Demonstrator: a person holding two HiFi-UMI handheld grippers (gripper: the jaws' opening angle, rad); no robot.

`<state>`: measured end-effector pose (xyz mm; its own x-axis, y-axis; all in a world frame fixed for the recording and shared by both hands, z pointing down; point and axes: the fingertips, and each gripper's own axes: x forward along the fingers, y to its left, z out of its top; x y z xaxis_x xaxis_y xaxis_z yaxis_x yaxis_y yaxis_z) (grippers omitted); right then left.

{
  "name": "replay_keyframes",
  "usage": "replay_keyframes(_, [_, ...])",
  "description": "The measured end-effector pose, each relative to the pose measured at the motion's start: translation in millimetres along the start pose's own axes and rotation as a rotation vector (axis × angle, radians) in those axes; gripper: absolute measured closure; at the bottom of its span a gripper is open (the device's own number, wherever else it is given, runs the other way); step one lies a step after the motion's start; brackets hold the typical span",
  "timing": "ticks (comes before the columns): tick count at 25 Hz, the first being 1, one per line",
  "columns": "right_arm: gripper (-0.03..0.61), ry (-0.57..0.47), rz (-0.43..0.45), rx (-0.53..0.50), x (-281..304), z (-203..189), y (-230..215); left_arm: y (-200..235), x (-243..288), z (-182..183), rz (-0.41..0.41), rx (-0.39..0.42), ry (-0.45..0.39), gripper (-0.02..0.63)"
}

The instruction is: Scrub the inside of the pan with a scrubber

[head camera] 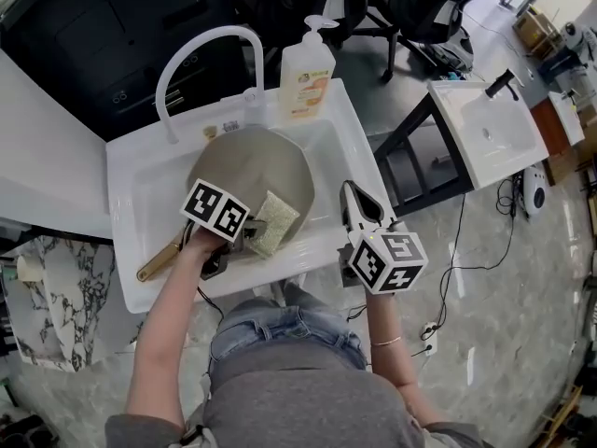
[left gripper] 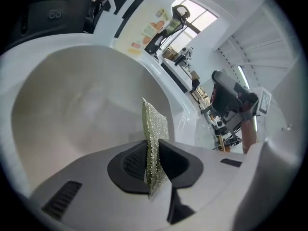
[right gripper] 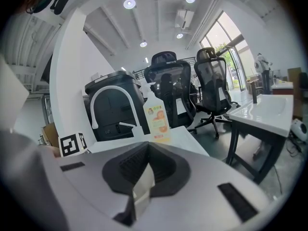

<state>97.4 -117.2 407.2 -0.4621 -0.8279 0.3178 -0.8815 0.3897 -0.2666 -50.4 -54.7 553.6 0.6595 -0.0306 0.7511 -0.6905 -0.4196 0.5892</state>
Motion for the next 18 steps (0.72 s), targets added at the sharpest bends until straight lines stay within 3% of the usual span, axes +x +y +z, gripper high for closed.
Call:
replay_keyframes(12, [0.568,0.004,0.031,0.007,8,-4,9,39,-3,-48,0.259,0.175,0.269,0.546])
replay_keyframes(18, [0.568,0.017,0.046,0.005,14,-9,15,57,-17,-55,0.357,0.251,0.351,0.546])
